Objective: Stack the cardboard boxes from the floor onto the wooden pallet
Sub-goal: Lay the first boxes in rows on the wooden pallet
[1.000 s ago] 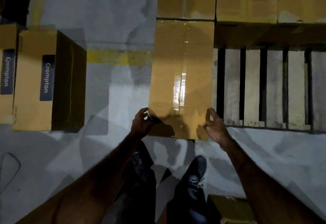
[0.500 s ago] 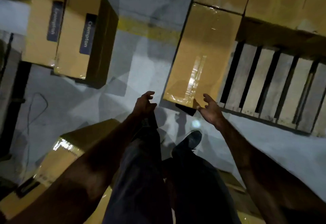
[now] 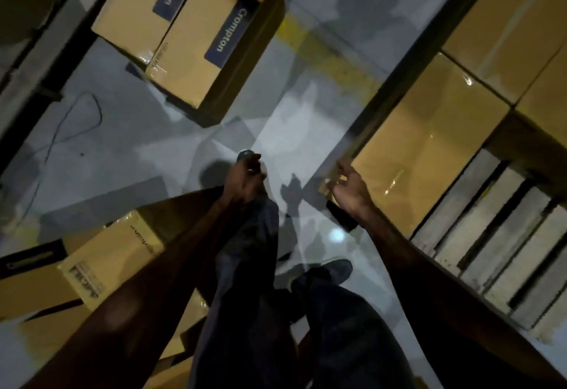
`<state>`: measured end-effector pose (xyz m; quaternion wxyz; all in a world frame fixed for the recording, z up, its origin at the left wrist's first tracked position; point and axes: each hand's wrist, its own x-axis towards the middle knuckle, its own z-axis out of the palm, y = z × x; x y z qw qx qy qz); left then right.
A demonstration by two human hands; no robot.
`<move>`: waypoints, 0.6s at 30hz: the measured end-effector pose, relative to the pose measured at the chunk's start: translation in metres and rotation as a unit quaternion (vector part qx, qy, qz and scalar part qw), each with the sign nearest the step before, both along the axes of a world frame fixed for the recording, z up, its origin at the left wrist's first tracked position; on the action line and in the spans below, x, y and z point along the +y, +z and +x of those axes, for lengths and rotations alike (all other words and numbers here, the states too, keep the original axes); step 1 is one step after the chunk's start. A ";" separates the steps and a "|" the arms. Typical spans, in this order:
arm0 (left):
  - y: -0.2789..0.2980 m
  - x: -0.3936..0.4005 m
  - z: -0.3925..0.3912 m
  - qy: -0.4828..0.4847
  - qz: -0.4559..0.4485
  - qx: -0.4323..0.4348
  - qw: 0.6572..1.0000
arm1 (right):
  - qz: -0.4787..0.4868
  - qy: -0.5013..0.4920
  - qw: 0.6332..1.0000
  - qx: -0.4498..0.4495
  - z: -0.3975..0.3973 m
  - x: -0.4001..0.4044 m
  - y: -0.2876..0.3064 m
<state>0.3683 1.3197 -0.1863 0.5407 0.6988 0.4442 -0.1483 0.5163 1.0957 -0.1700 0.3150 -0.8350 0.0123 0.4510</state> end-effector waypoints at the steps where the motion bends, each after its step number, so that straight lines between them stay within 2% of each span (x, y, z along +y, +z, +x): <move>1: -0.009 0.017 0.003 -0.001 0.006 0.009 1.000 | 0.000 0.004 1.000 0.000 0.004 0.019 -0.008; 4: -0.024 0.074 0.016 0.027 0.015 -0.013 0.999 | -0.002 0.020 1.000 0.021 0.016 0.086 -0.022; 6: -0.034 0.116 0.022 0.005 0.025 -0.036 0.999 | -0.011 0.036 0.999 0.029 0.023 0.130 -0.030; 11: -0.100 0.227 0.020 0.004 0.058 -0.039 0.998 | -0.021 0.077 0.996 0.047 0.044 0.235 -0.056; 15: -0.085 0.296 0.048 0.013 0.098 -0.001 0.995 | -0.017 0.110 0.993 0.043 0.065 0.310 -0.085; 18: -0.082 0.333 0.065 0.013 0.138 0.020 0.990 | -0.019 0.184 0.983 0.015 0.084 0.358 -0.103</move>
